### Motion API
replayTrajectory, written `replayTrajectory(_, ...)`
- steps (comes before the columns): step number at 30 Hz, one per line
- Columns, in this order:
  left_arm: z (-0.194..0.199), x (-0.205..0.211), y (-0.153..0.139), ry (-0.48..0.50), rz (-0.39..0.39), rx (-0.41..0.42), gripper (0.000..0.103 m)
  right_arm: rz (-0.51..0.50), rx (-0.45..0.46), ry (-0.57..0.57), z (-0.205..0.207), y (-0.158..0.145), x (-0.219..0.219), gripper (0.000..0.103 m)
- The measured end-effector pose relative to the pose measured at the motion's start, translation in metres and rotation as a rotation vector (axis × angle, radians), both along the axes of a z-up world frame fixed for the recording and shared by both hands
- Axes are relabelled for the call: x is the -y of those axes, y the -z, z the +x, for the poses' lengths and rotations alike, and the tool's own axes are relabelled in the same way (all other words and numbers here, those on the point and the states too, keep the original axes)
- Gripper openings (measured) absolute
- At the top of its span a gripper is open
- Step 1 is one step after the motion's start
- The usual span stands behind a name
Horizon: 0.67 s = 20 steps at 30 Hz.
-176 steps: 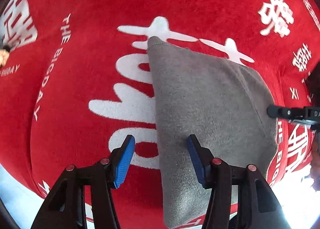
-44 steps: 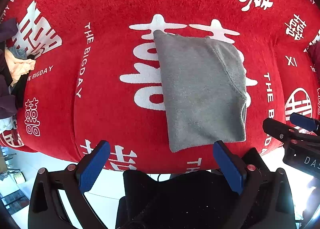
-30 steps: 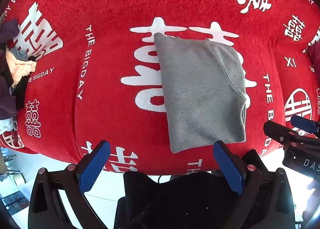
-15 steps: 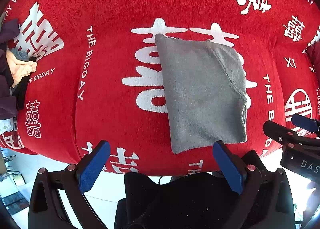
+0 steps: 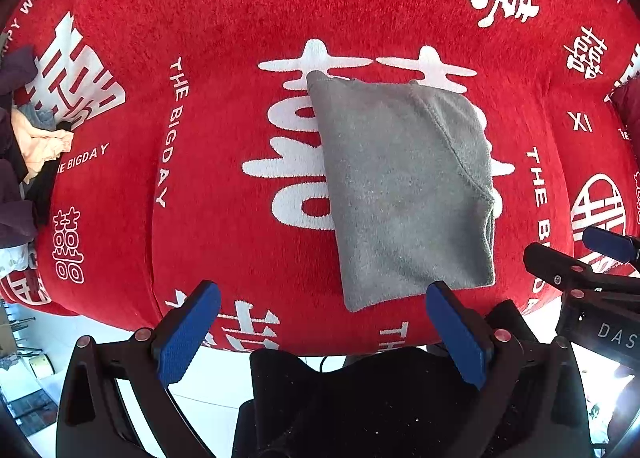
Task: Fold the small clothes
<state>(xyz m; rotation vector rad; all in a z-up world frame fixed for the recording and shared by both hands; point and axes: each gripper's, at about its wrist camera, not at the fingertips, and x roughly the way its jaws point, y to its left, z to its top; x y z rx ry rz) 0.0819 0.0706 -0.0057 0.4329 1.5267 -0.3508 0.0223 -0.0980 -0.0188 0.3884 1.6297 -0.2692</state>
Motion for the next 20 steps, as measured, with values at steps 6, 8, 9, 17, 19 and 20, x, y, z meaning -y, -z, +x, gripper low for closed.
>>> replayTrajectory(6, -0.0002, 0.0002, 0.0001, -0.001, 0.001, 0.000, 0.103, 0.001, -0.003, -0.006, 0.0003, 0.0018, -0.0008, 0.085)
replayTrajectory(8, -0.0002, 0.0003, 0.0001, -0.001, 0.000, -0.002, 0.103, 0.001, -0.005, -0.009, 0.0003, 0.0028, -0.0010, 0.085)
replayTrajectory(9, 0.0002, 0.0003, 0.0003, -0.001, 0.000, -0.001, 0.103, 0.002, -0.006, -0.010, 0.0008, 0.0028, -0.0013, 0.085)
replayTrajectory(17, -0.0004, -0.0013, -0.0017, -0.004, -0.003, 0.032, 0.103, 0.001, -0.007, -0.009, 0.0006, 0.0035, -0.0021, 0.085)
replayTrajectory(19, -0.0011, -0.0011, -0.0032, 0.003, -0.011, 0.039, 0.103, 0.002, -0.007, -0.010, 0.0009, 0.0036, -0.0019, 0.085)
replayTrajectory(20, -0.0013, -0.0009, -0.0033, 0.004, -0.012, 0.038, 0.103, 0.002, -0.007, -0.011, 0.0012, 0.0036, -0.0018, 0.085)
